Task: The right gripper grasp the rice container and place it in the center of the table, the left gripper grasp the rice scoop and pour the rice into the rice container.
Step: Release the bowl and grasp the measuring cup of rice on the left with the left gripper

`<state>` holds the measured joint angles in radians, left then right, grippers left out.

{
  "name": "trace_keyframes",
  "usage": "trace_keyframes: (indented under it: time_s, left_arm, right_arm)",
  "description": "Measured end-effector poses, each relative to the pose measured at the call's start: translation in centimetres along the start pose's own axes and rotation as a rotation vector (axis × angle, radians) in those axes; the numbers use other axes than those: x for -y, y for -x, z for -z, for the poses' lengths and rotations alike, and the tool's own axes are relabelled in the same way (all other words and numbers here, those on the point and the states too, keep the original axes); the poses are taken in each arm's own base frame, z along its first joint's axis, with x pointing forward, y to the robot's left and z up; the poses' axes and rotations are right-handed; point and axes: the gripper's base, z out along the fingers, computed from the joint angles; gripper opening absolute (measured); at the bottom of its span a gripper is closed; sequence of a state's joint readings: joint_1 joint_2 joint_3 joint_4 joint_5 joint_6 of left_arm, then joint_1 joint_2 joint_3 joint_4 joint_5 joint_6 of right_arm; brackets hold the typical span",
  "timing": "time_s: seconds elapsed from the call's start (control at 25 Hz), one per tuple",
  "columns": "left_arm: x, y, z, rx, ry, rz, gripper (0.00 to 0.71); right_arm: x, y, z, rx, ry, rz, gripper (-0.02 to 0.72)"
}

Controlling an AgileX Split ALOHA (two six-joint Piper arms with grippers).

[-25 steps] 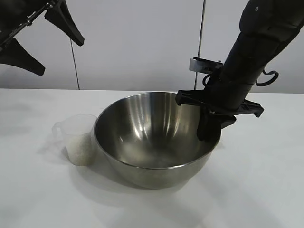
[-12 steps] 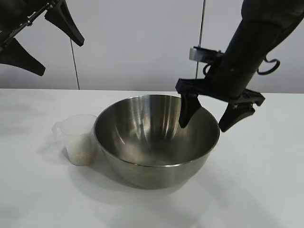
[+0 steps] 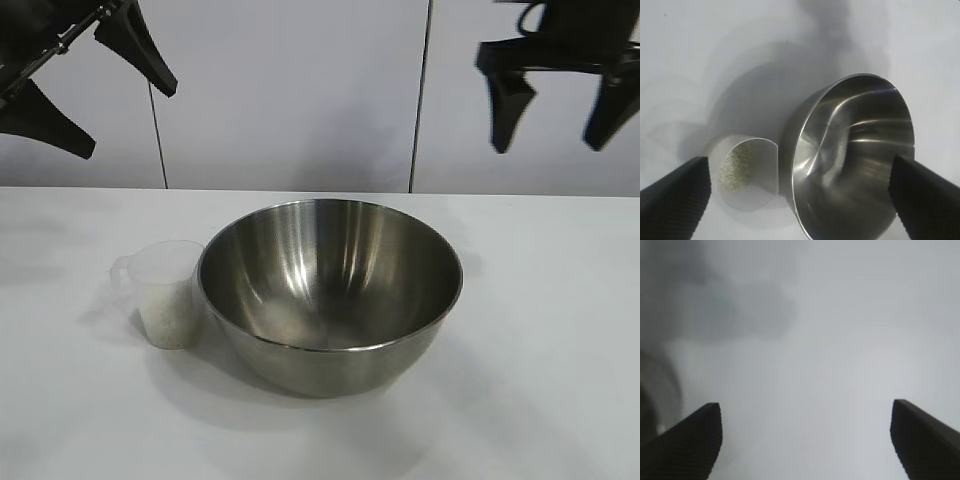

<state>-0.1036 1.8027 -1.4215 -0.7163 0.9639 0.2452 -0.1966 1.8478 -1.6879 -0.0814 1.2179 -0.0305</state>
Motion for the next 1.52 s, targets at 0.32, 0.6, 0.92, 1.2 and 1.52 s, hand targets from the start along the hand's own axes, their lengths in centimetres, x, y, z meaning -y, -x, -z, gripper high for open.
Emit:
trace_keyframes:
  time_s: [0.32, 0.6, 0.92, 1.2, 1.52]
  left_arm:
    - [0.0, 0.0, 0.0, 0.000, 0.000, 0.000, 0.694]
    - [0.0, 0.0, 0.0, 0.000, 0.000, 0.000, 0.694]
    - [0.0, 0.0, 0.0, 0.002, 0.000, 0.000, 0.694]
    - [0.0, 0.0, 0.0, 0.003, 0.001, 0.000, 0.694]
    - [0.0, 0.1, 0.0, 0.016, 0.004, 0.000, 0.694]
  right_arm:
    - [1.3, -5.8, 10.4, 0.210, 0.068, -0.061, 0.573]
    - [-0.2, -20.1, 17.0, 0.489, 0.073, -0.045, 0.568]
    - [-2.2, -35.4, 14.5, 0.825, 0.118, -0.052, 0.568]
    - [-2.7, -39.7, 10.6, 0.842, 0.139, -0.039, 0.568]
    - [-2.9, -39.0, 7.8, 0.777, 0.114, 0.012, 0.567]
